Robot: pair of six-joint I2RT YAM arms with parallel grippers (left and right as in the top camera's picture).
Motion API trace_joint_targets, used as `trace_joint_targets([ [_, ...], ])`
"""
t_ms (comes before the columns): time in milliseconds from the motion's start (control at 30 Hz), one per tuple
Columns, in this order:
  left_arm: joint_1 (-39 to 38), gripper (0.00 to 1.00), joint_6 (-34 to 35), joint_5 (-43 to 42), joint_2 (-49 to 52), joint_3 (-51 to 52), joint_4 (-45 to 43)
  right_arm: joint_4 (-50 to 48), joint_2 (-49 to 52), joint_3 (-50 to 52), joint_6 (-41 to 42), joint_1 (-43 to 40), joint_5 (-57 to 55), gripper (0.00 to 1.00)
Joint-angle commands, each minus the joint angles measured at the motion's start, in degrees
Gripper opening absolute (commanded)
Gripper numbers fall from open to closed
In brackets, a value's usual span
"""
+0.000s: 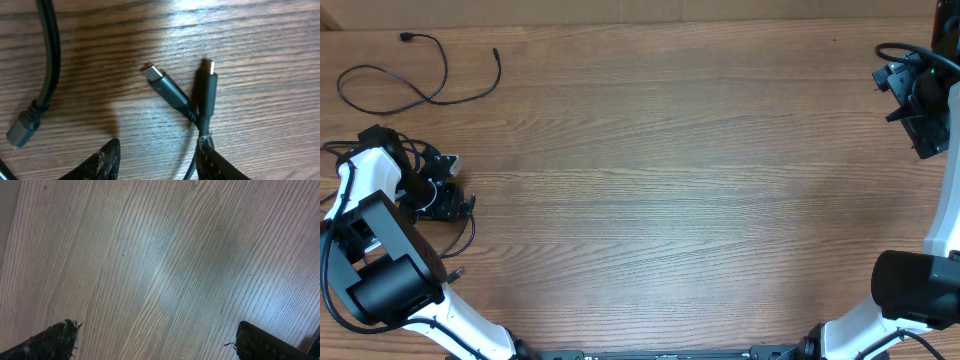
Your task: Untangle cables
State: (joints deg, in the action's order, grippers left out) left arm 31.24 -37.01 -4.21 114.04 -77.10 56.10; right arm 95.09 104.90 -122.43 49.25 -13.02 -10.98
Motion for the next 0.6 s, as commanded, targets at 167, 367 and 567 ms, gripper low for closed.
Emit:
trace_joint_targets([
  [167,0.24,0.49,-7.34,-7.23,0.04,1.01,2.25,-0.28,-0.39,0.24,-0.22,0.09,-0.98,1.00],
  [367,0.24,0.47,-7.74,-1.60,0.07,1.01,2.43,-0.28,-0.39,0.24,-0.22,0.09,-0.98,1.00],
  [567,0.31,0.44,-8.02,0.20,0.04,1.01,1.18,-0.28,-0.39,0.24,-0.22,0.09,-0.98,1.00],
])
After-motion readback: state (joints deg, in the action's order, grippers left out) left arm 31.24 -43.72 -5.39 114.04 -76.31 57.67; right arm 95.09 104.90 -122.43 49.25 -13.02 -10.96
